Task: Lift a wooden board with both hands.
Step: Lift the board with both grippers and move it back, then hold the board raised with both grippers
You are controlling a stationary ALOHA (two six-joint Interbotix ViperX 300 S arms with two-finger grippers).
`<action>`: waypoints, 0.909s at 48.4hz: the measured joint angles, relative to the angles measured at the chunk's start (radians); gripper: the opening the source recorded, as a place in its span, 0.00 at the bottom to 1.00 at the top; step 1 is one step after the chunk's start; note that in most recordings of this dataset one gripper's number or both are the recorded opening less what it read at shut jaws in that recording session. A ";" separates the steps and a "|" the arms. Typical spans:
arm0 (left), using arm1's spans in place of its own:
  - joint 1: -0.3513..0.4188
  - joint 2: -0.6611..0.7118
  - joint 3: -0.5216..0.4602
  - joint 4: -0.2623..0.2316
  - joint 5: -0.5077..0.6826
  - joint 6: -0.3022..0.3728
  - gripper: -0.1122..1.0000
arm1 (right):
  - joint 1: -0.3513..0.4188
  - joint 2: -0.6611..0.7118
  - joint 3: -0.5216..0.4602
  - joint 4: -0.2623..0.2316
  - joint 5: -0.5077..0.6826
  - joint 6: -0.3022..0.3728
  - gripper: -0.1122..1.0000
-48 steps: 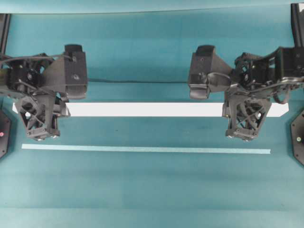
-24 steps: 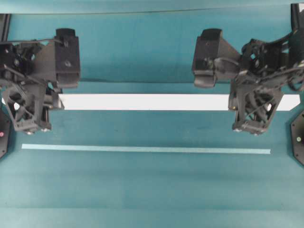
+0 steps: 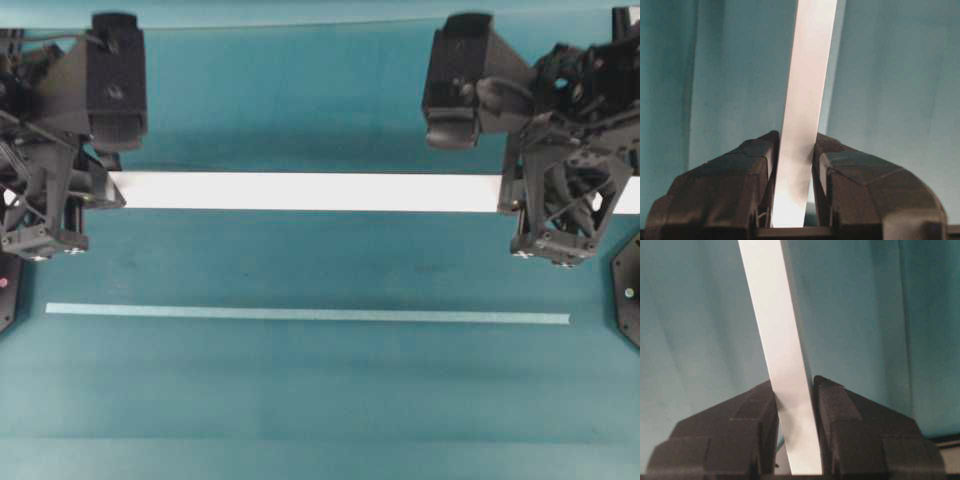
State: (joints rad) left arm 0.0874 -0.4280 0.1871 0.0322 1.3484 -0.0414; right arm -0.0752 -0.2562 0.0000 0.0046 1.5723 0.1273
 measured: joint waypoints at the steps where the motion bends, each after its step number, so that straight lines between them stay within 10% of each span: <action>1: 0.000 0.002 -0.006 0.000 0.005 0.000 0.26 | 0.000 0.000 -0.008 0.000 0.003 0.000 0.29; 44: 0.005 0.043 -0.138 0.003 0.109 0.035 0.26 | 0.000 0.014 -0.074 -0.002 0.052 0.000 0.29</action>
State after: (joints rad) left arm 0.0920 -0.3850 0.0491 0.0353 1.4573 -0.0061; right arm -0.0752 -0.2424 -0.0736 0.0031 1.6245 0.1273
